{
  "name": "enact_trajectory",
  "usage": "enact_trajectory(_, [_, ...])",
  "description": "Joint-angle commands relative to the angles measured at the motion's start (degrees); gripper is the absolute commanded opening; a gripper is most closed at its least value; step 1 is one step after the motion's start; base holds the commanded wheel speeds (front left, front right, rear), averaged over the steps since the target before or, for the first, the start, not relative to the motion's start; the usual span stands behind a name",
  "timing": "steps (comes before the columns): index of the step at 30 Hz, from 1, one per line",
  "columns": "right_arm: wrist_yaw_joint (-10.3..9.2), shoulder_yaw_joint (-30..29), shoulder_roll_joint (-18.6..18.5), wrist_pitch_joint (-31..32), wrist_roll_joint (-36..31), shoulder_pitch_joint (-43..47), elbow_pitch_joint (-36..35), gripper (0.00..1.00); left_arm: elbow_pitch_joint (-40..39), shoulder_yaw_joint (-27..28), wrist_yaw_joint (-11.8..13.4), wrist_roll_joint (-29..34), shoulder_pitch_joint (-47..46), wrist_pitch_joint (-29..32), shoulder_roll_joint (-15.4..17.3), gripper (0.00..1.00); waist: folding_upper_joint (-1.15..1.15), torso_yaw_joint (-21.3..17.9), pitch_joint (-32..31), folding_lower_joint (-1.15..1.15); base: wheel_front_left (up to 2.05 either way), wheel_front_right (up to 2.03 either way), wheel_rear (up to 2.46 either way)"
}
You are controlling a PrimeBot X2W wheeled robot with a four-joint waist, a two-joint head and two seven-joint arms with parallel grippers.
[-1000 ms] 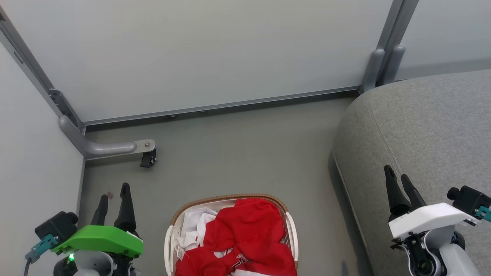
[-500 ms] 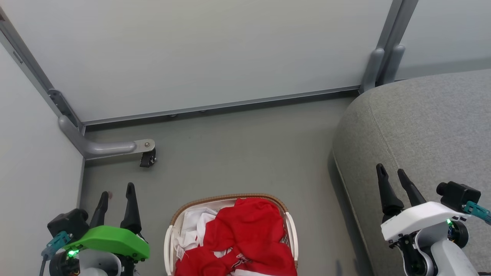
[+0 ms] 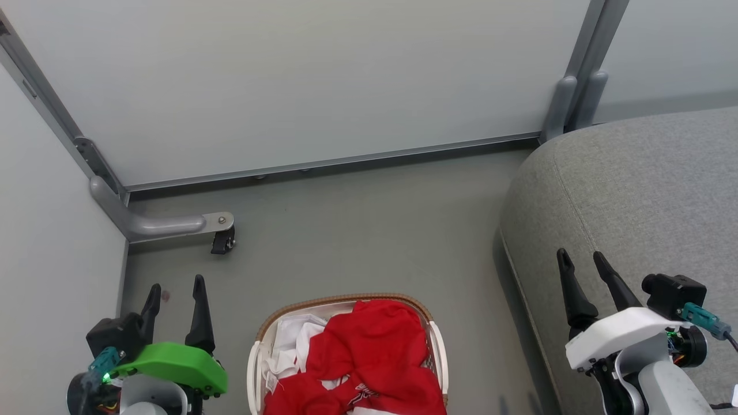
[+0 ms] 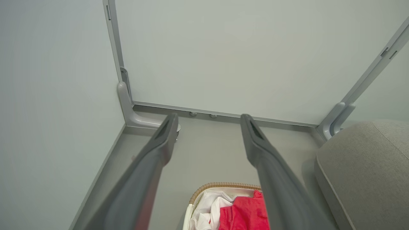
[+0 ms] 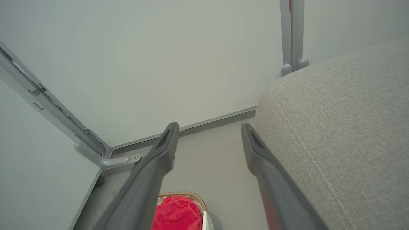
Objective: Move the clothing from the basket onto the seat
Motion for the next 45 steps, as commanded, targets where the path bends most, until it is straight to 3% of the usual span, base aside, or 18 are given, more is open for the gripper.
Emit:
enact_trajectory(1, [0.01, 0.20, -0.38, -0.60, -1.51, -0.47, -0.31, 1.00, -0.27, -0.16, 0.29, 1.65, -0.78, -0.56, 0.63, 1.00, 0.00, -0.02, 0.02, 0.00, 0.00, 0.00, 0.00])
enact_trajectory(18, [0.02, 0.79, -0.07, -2.85, -10.21, -0.82, -0.29, 1.00, 1.30, 0.09, 0.03, 9.86, -0.51, -2.77, -0.39, 1.00, 0.00, -0.07, 0.57, 0.00, 0.00, 0.00, 0.00])
enact_trajectory(26, [0.02, 0.70, 0.20, -3.73, -13.49, -2.50, -0.88, 1.00, 0.95, 0.48, -0.58, 13.59, -2.28, -3.66, -1.08, 1.00, 0.00, -0.35, 3.67, 0.00, 0.00, 0.00, 0.00])
enact_trajectory(36, [0.02, -0.13, 0.55, -4.74, -18.52, -6.22, -2.70, 1.00, 0.90, 0.58, -1.73, 17.72, -5.12, -4.76, -2.33, 1.00, 0.00, -1.56, 10.60, 0.00, 0.00, 0.00, 0.00])
enact_trajectory(45, [0.01, 0.58, 1.69, -5.75, -22.39, -11.69, -6.36, 1.00, 5.10, -0.20, -4.18, 20.22, -11.11, -5.66, -3.49, 1.00, 0.00, -4.01, 20.91, 0.00, 0.00, 0.00, 0.00])
